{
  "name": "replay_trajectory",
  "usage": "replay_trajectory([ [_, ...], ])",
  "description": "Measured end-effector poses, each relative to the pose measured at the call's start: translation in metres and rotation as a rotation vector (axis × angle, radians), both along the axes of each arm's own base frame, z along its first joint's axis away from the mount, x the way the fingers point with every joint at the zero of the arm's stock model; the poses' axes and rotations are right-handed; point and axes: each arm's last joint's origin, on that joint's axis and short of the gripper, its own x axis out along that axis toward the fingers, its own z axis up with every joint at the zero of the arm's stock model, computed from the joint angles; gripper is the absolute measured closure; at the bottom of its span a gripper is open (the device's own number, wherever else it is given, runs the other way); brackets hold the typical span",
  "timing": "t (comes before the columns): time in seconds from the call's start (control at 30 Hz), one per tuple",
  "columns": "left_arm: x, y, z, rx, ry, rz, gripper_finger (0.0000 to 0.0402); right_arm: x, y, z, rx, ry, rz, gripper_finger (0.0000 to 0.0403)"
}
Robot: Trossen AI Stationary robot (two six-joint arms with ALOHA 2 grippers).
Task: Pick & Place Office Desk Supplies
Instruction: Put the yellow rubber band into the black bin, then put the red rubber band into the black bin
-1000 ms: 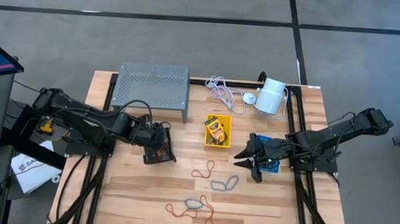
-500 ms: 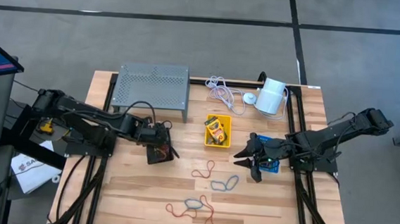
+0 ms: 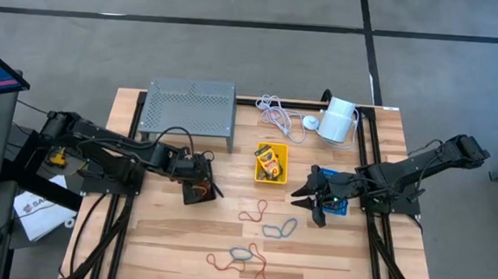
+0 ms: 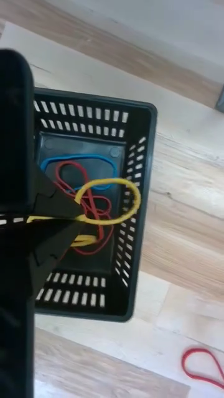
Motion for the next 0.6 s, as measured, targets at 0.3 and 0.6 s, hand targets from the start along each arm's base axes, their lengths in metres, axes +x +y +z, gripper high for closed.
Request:
replay_trajectory([
  [0.3, 0.0012, -0.0015, 0.0002, -0.065, -0.006, -0.022, 0.035, 0.0, 0.0, 0.0, 0.0, 0.0, 0.0, 0.0282],
  [0.6, 0.0011, -0.0028, 0.0, -0.108, 0.0, -0.04, 0.0217, 0.0, 0.0, -0.0001, 0.0, 0.001, 0.0, 0.0282],
])
